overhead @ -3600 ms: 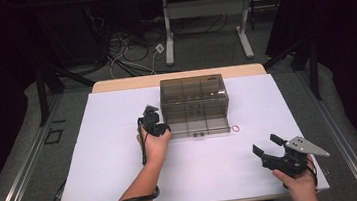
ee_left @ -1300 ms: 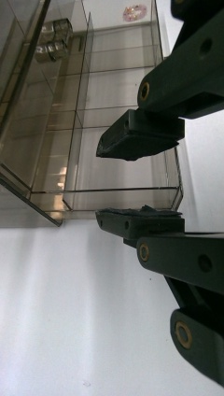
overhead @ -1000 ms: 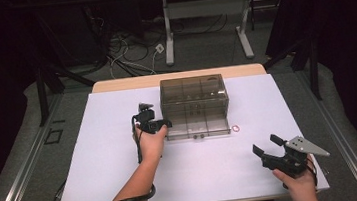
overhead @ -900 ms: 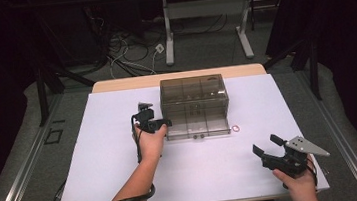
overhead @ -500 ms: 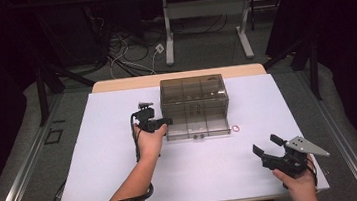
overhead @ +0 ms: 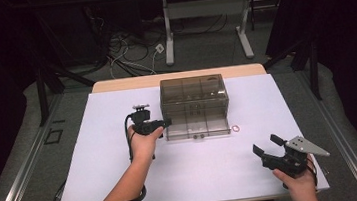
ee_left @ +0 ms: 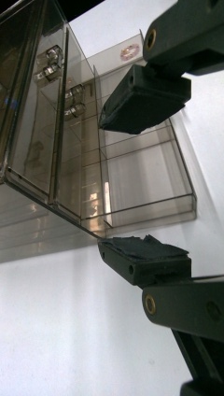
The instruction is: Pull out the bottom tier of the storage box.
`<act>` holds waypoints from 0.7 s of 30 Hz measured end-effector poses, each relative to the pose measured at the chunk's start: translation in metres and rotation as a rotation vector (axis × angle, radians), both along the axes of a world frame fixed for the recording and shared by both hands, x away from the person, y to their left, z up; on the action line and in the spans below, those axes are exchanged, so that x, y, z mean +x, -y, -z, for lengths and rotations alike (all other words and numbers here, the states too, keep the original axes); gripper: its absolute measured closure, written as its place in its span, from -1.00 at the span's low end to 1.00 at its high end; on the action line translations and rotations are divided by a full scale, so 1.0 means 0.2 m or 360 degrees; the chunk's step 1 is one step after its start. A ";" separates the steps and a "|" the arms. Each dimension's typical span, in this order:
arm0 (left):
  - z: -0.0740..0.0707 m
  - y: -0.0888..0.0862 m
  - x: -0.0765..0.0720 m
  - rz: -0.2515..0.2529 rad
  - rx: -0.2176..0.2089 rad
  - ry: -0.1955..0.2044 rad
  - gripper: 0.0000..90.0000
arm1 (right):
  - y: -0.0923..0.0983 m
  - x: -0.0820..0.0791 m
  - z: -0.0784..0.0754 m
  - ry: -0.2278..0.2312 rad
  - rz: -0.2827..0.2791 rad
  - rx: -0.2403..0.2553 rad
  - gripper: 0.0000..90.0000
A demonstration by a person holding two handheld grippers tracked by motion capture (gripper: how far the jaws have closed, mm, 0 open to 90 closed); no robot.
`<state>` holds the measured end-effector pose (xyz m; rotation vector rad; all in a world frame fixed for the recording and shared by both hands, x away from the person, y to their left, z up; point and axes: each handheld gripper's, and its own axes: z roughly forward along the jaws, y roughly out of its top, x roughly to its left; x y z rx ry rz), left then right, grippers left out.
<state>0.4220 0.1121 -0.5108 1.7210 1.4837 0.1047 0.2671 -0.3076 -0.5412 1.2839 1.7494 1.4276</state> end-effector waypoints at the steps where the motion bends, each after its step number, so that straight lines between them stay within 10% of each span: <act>1: 0.00 0.00 0.00 0.0011 0.0001 0.0009 -0.20 | 0.00 0.00 0.00 -0.0002 0.0000 0.0002 -0.59; 21: -0.04 -0.09 -0.11 0.0092 0.0039 0.0288 -0.33 | 0.00 0.00 0.00 0.0006 0.0000 -0.0001 -0.59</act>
